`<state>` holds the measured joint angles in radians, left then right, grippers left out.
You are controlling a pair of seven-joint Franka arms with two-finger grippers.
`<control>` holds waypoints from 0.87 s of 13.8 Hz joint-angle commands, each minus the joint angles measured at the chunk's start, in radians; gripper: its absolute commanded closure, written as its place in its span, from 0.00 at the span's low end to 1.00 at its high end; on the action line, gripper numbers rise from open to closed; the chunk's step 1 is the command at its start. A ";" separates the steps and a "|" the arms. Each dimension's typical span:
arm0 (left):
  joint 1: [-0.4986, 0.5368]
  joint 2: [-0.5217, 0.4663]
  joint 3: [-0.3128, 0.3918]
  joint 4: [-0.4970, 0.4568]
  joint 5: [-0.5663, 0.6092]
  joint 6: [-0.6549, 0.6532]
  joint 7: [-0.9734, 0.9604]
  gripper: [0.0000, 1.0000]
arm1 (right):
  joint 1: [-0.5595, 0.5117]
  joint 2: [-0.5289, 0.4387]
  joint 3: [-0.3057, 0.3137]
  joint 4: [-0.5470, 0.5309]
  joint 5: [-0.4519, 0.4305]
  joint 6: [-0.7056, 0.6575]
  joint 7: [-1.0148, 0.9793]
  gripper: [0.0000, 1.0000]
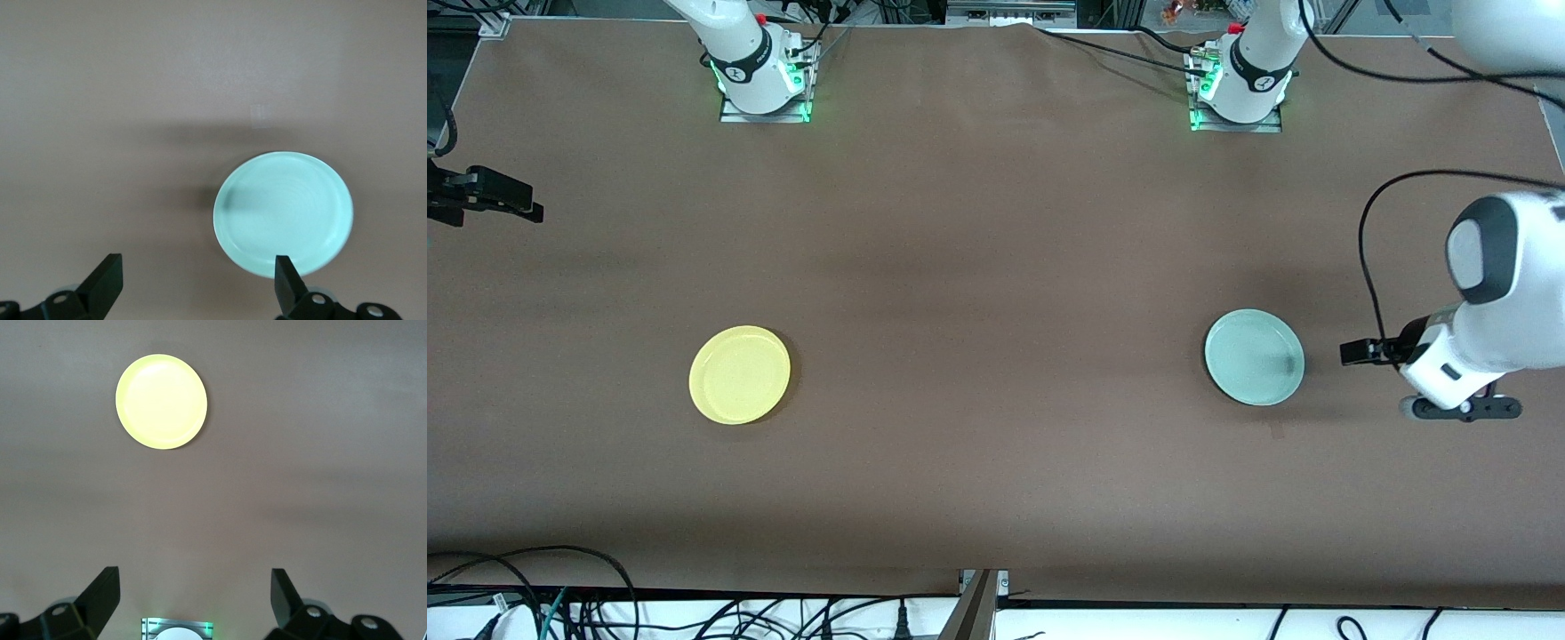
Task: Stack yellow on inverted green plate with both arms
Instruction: 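Reach the left gripper down to the rim of the green plate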
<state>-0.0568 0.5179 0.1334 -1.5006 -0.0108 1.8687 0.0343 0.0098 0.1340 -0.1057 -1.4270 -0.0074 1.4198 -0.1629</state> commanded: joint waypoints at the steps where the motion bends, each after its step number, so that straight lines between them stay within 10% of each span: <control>1: 0.003 0.068 0.005 0.014 -0.026 0.055 0.012 0.00 | -0.011 -0.005 0.007 0.000 0.004 -0.010 0.003 0.00; 12: 0.018 0.148 0.003 -0.188 -0.024 0.334 0.241 0.00 | -0.011 -0.005 0.009 0.000 0.003 -0.012 0.002 0.00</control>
<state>-0.0315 0.6824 0.1329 -1.6505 -0.0108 2.1891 0.1746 0.0093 0.1341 -0.1057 -1.4270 -0.0074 1.4197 -0.1629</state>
